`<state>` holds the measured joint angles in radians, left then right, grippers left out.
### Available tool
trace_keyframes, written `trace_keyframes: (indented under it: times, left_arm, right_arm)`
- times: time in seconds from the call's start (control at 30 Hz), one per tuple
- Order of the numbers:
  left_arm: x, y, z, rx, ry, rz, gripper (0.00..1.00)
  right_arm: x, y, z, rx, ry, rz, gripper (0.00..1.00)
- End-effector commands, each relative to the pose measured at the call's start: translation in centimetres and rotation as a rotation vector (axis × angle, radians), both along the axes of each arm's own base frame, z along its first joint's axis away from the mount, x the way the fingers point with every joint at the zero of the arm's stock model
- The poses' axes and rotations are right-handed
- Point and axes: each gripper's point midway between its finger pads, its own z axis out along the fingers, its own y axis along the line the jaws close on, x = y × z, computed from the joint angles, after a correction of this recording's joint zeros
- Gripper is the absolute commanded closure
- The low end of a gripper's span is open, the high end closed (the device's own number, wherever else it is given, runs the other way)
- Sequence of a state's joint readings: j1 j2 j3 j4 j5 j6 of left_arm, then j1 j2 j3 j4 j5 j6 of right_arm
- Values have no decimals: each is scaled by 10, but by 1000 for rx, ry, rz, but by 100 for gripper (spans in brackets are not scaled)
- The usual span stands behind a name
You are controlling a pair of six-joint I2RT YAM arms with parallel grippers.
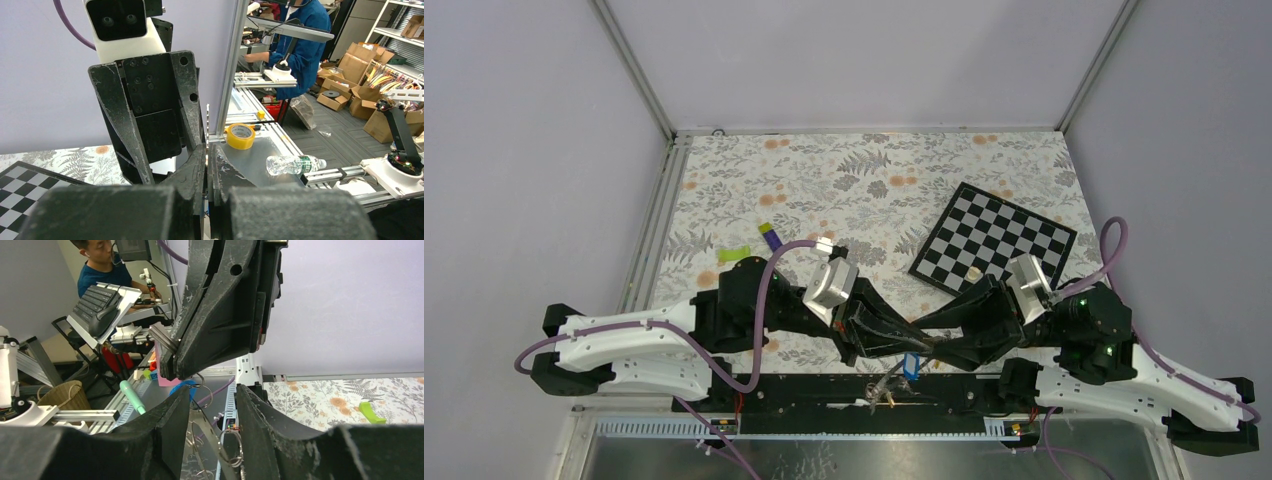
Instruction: Remove the keys from the keyring
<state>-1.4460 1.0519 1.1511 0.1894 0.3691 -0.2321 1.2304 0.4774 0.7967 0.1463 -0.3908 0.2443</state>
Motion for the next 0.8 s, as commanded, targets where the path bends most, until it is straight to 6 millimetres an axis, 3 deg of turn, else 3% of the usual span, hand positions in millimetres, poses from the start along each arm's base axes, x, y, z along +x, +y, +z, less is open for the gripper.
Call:
trace_keyframes:
  times: [0.0, 0.33, 0.77]
  left_arm:
    - [-2, 9, 37, -134, -23, -4, 100]
    - [-3, 12, 39, -142, -24, -5, 100]
    - [-2, 14, 39, -142, -26, 1, 100]
  right_arm:
    - [-8, 0, 13, 45, -14, 47, 53]
    - [-15, 4, 1, -16, 1, 97, 53]
    - [-15, 4, 0, -27, 4, 96, 57]
